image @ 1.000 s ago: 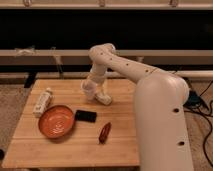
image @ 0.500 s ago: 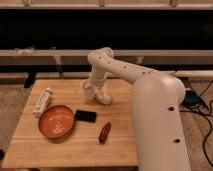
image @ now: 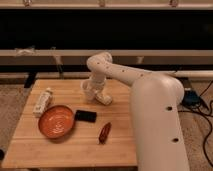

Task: Pick up the ceramic cup

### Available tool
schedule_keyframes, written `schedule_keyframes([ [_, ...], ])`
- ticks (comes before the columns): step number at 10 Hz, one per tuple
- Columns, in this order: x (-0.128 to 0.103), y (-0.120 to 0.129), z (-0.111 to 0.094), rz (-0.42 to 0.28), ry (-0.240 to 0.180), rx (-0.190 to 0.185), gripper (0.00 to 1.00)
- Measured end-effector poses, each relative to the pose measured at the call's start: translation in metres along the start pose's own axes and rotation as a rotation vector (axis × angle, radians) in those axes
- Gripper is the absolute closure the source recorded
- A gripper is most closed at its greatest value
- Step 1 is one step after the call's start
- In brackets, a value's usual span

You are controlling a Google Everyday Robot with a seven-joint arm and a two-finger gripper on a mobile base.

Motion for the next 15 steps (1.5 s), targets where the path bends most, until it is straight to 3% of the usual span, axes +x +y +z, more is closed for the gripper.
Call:
schedule_keyframes([
  [4,0.001,-0.002,-0.004,-0.003,0.032,0.051,0.79],
  [7,0.002,-0.006,-0.016,-0.005,0.041,0.097,1.0],
  [11,-0.004,-0.023,-0.054,-0.045,0.045,0.176,1.0],
  [15,-0.011,-0.031,-0.087,-0.11,0.054,0.208,1.0],
])
